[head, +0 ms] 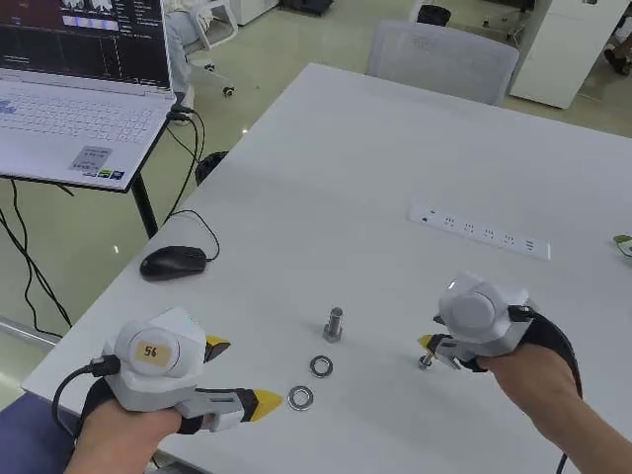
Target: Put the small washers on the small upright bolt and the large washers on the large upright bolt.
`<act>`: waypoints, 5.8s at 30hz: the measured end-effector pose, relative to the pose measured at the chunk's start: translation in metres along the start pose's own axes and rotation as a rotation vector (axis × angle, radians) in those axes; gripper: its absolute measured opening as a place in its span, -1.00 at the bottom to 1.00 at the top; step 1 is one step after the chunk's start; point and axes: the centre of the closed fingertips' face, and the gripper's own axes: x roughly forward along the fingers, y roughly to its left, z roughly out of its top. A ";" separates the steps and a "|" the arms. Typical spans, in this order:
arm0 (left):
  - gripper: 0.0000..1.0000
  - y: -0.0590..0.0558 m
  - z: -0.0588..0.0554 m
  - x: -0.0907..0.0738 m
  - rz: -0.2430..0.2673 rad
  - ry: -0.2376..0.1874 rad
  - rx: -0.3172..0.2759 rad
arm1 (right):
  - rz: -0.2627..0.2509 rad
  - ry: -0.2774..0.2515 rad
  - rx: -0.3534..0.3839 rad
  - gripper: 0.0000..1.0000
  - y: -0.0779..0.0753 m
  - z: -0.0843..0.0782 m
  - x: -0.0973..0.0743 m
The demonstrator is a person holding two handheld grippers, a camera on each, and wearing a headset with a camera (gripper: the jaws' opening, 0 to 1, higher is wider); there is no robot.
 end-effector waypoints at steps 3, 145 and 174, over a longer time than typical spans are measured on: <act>0.29 0.000 0.000 0.000 0.000 0.000 0.000 | 0.015 -0.014 -0.019 -0.51 0.006 0.009 0.001; 0.29 0.002 0.003 0.000 -0.007 -0.033 -0.021 | 0.261 0.039 -0.119 -0.54 0.046 0.092 0.076; 0.29 0.005 -0.002 0.001 -0.003 -0.023 -0.032 | 0.276 0.092 -0.110 -0.54 0.050 0.078 0.097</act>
